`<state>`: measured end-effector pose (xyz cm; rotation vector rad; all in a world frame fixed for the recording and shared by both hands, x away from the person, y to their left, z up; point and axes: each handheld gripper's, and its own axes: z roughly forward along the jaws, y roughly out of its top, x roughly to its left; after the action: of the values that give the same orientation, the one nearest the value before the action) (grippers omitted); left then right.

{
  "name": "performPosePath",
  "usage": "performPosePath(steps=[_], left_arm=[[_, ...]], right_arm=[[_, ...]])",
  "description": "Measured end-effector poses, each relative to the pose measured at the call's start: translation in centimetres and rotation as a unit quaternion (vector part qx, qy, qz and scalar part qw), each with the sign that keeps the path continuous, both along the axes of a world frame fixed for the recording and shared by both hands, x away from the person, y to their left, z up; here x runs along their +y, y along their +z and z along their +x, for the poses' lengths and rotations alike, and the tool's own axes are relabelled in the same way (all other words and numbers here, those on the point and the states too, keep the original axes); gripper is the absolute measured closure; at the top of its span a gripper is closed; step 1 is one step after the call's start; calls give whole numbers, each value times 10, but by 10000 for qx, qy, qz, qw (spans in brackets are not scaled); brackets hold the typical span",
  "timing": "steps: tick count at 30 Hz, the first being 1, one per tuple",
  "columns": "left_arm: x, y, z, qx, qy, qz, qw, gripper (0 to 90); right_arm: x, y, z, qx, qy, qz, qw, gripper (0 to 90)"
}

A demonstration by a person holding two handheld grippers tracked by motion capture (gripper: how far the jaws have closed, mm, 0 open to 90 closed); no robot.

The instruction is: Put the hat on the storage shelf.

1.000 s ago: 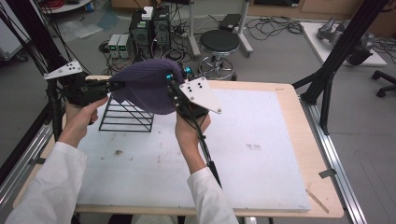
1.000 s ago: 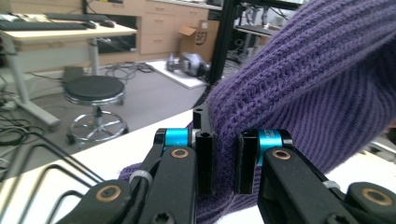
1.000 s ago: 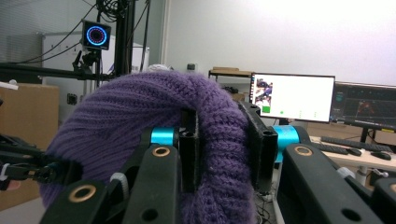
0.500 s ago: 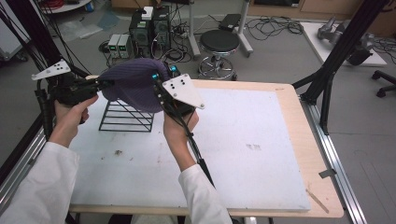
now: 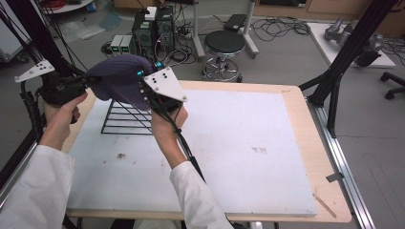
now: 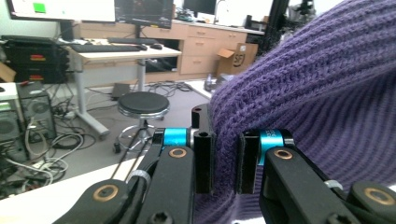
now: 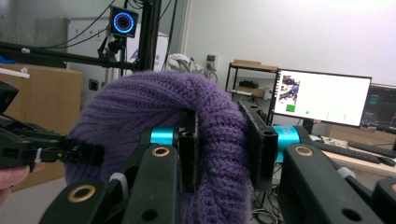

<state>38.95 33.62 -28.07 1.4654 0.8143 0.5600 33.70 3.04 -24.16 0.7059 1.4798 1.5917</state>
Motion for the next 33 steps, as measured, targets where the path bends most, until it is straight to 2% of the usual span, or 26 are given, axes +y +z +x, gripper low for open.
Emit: performPosePath(steps=[3, 6, 8, 11, 13, 20, 23, 26, 33], left_arm=[[5, -6, 3, 129, -1, 27, 9999, 813], [7, -12, 2, 171, -11, 23, 9999, 813], [10, -24, 2, 300, -40, 35, 9995, 812], [12, -32, 1, 348, -5, -1, 9994, 812], [14, -43, 1, 418, 3, -63, 9991, 812], [19, -64, 2, 512, 56, -203, 9985, 812], [20, -69, 2, 503, 62, -266, 9984, 812], [20, -74, 1, 477, 89, -351, 9982, 812], [24, -80, 1, 505, 145, -184, 9985, 813]], right_arm=[[5, -1, 3, 30, 7, -51, 10000, 705], [9, -4, 7, 64, -12, -95, 9999, 703], [12, -6, 10, 108, -20, -165, 9998, 701], [17, -11, 15, 166, -26, -293, 9994, 701], [20, -14, 18, 212, -27, -344, 9992, 700], [30, -23, 25, 324, 46, -402, 9987, 700], [32, -25, 27, 325, 81, -369, 9988, 700], [35, -30, 30, 294, 120, -234, 9992, 700], [41, -39, 38, 244, 183, -97, 9995, 699]])
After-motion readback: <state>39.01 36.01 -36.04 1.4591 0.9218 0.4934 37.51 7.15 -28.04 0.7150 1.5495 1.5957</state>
